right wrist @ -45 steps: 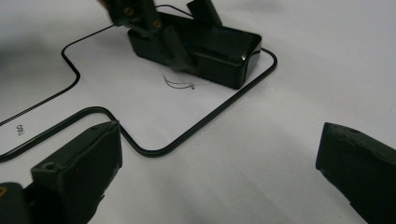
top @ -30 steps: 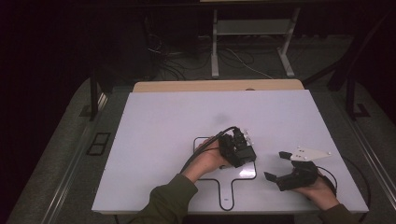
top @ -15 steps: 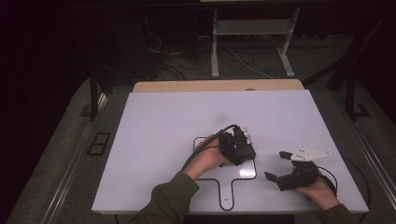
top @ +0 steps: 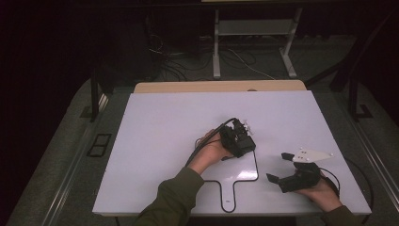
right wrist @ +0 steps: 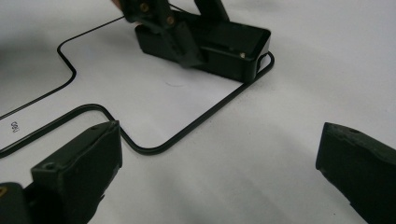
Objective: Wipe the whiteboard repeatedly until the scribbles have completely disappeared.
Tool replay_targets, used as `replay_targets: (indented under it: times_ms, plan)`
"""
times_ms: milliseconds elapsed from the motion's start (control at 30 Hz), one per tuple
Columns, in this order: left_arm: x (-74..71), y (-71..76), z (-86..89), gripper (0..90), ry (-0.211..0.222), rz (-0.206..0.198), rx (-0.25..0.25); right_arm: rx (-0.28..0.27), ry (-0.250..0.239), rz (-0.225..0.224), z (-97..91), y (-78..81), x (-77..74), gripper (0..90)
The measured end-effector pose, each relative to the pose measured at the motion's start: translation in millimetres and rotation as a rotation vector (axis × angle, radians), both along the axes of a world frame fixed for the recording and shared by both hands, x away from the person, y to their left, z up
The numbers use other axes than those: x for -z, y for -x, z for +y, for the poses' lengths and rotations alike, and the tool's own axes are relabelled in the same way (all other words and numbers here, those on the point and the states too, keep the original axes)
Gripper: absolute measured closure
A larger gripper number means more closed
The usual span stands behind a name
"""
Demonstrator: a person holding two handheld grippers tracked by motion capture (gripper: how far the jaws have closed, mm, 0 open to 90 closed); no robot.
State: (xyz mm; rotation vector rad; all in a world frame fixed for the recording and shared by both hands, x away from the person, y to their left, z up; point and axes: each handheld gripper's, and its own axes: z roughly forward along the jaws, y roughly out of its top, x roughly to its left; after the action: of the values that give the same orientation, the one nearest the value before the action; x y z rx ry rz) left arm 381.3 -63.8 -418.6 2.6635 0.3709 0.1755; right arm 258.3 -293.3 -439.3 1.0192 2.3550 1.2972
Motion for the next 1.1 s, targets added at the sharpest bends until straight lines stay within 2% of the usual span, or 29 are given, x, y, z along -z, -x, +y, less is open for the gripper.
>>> replay_targets:
  times_ms: [267, 333, 433, 500, 533, 667, 867, 967, 1100]
  plan:
    - [-0.4, 21.4, -0.4, 39.6, 0.004, 0.016, 0.062, 0.004, 0.003, -0.001, 0.7, 0.3, -0.1, 0.0]
    - [0.4, 27.4, 0.3, 39.6, 0.018, 0.03, 0.063, 0.004, 0.003, 0.004, 0.9, 0.3, 0.0, 0.0]
    - [0.7, 33.6, 1.7, 39.6, 0.027, 0.032, 0.081, 0.006, 0.002, 0.012, 1.2, 0.7, 0.0, 0.0]
    - [2.0, 35.2, 2.3, 39.6, 0.047, 0.028, 0.072, 0.006, 0.005, 0.013, 1.1, 0.4, 0.1, 0.0]
    - [1.0, 33.1, 3.4, 39.6, 0.033, 0.031, 0.087, 0.006, 0.005, 0.01, 1.0, 0.0, 0.2, 0.0]
    - [2.1, 25.7, 5.7, 39.6, 0.051, 0.034, 0.057, 0.009, 0.003, 0.01, 1.3, -0.7, 0.5, 0.0]
    - [2.4, 6.3, 8.5, 39.7, 0.056, 0.039, 0.011, 0.01, 0.0, 0.004, 1.0, -2.9, 0.8, 0.0]
    - [2.3, -2.9, 9.8, 39.6, 0.049, 0.024, -0.004, 0.01, 0.001, 0.006, 1.4, -3.6, 0.9, 0.0]
    - [2.7, -10.9, 12.0, 39.6, 0.052, 0.031, -0.047, 0.009, -0.001, 0.006, 1.3, -3.7, 0.7, 0.0]
